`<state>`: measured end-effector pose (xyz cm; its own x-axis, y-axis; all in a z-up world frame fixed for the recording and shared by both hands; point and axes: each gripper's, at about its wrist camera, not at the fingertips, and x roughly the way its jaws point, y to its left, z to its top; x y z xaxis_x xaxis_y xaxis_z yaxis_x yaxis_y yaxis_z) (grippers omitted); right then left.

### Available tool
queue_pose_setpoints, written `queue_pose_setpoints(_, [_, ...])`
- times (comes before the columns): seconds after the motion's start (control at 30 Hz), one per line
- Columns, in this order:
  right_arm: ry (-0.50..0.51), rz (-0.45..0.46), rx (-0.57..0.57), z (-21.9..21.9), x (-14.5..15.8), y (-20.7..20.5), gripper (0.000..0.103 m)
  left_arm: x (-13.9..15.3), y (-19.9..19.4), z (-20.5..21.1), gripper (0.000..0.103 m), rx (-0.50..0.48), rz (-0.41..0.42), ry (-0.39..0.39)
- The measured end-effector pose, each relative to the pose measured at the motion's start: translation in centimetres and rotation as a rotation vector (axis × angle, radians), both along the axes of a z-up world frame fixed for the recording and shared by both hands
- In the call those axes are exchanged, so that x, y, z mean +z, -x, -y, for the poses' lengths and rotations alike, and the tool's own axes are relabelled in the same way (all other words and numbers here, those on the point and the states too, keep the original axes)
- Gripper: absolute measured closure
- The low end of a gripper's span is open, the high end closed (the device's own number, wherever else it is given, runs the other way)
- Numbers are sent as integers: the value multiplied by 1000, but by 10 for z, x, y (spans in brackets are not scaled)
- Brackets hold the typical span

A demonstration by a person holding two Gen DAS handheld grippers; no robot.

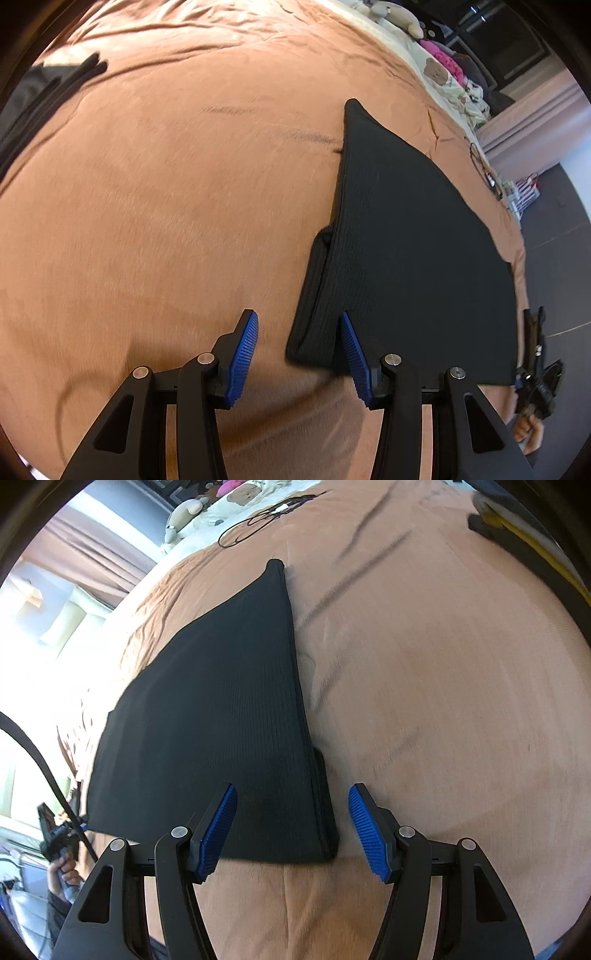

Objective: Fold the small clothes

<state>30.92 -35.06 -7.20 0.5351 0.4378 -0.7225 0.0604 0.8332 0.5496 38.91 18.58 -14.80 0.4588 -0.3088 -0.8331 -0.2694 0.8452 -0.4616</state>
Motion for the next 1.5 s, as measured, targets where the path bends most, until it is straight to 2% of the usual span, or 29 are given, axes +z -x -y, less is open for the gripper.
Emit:
queue_pose_setpoints(0.27, [-197, -2, -36, 23, -16, 29, 42, -2, 18, 1, 54, 23, -4, 115])
queue_pose_setpoints(0.37, [-271, 0, -39, 26, -25, 33, 42, -5, 17, 1, 54, 35, -7, 136])
queue_pose_setpoints(0.67, [-393, 11, -53, 27, -46, 11, 42, -18, 9, -11, 54, 103, 34, 271])
queue_pose_setpoints(0.8, [-454, 24, -64, 32, -55, 2, 42, -18, 1, -13, 54, 96, 33, 294])
queue_pose_setpoints(0.93, [-485, 25, -73, 33, -70, -7, 56, -15, -8, -11, 54, 78, 33, 297])
queue_pose_setpoints(1.0, [-515, 23, -70, 35, -77, -11, 60, -16, -12, -10, 54, 74, 29, 299])
queue_pose_setpoints(1.17, [-527, 27, -34, 36, -84, -25, 61, -16, -22, -9, 54, 58, 24, 291])
queue_pose_setpoints(1.33, [-496, 24, 14, 35, -86, -38, 62, -18, -24, -6, 55, 54, 20, 287])
queue_pose_setpoints(1.4, [-476, 20, 35, 34, -84, -41, 65, -18, -23, -5, 56, 55, 21, 284])
queue_pose_setpoints(1.5, [-451, 9, 59, 33, -81, -48, 71, -18, -18, -4, 62, 43, 20, 275])
